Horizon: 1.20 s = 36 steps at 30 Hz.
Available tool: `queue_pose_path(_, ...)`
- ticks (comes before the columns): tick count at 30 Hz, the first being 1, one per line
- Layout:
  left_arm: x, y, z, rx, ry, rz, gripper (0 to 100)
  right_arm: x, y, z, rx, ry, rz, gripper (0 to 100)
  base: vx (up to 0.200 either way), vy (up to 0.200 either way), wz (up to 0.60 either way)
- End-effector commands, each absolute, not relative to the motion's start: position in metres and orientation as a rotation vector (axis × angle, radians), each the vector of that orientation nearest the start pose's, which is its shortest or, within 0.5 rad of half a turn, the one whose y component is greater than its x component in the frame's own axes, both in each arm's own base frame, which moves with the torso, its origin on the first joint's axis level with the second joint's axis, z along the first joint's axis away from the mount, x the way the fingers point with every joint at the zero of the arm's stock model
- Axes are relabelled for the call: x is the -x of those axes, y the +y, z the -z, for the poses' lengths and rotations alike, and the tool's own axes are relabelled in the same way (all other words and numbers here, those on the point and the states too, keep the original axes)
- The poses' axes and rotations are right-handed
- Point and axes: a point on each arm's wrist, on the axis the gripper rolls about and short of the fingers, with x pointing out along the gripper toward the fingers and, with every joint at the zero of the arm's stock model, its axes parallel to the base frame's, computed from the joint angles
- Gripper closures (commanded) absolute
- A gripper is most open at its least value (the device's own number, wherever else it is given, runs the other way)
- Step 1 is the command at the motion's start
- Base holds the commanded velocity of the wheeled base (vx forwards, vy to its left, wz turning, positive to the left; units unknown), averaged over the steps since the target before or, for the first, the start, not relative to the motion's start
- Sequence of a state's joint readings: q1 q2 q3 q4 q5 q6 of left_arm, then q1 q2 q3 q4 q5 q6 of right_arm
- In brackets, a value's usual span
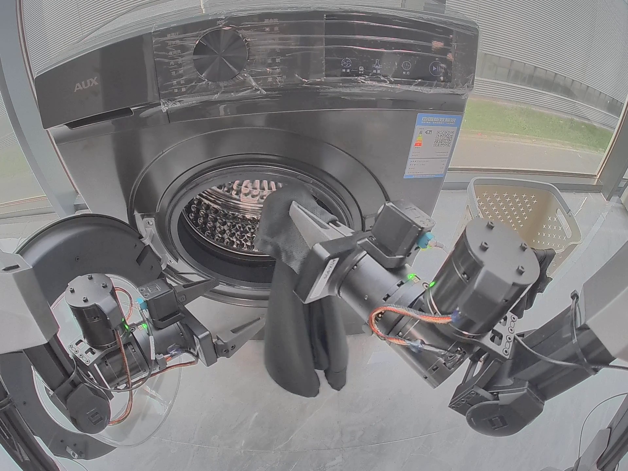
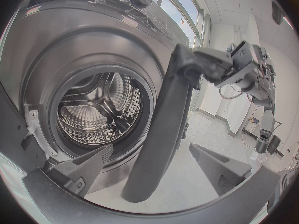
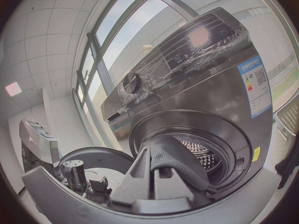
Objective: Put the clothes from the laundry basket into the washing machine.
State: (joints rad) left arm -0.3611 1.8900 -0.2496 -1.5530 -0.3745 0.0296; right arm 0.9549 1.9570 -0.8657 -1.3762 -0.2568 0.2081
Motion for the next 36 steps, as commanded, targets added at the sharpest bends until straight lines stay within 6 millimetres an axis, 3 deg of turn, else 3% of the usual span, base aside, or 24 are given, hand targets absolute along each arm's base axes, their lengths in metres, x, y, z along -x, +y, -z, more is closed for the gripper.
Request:
queue_pose_path(1,-0.241,-0.104,-0.087,-0.028,0.112,0.751,0,-0.212,0.295,-0.195,-0.382,-0.19,-0.727,100,0.0,0.0,0.0)
queue_pose_path(7,-0.244,-0.111,-0.073,-0.032,0.161,0.774,0,-0.204,0.302,-0.199,-0.393,-0.197,-0.752,100,0.0,0.0,0.0)
queue_pose_path(14,-0.282,-0.105,-0.046,-0.028,0.197,0.669,0,-0.189,0.307,-0.201,-0.41,-0.198,-0.782,100,0.0,0.0,0.0)
queue_pose_path(15,-0.285,-0.105,-0.045,-0.027,0.194,0.656,100,-0.189,0.307,-0.201,-0.41,-0.197,-0.784,100,0.0,0.0,0.0)
queue_pose_path(32,-0.284,-0.107,-0.042,-0.019,0.208,0.659,100,-0.189,0.306,-0.201,-0.417,-0.205,-0.769,100,0.0,0.0,0.0)
queue_pose_path(33,-0.284,-0.108,-0.043,-0.019,0.206,0.661,0,-0.189,0.306,-0.2,-0.418,-0.203,-0.769,100,0.0,0.0,0.0)
queue_pose_path(36,-0.283,-0.108,-0.042,-0.018,0.213,0.663,0,-0.189,0.306,-0.201,-0.417,-0.205,-0.769,100,0.0,0.0,0.0)
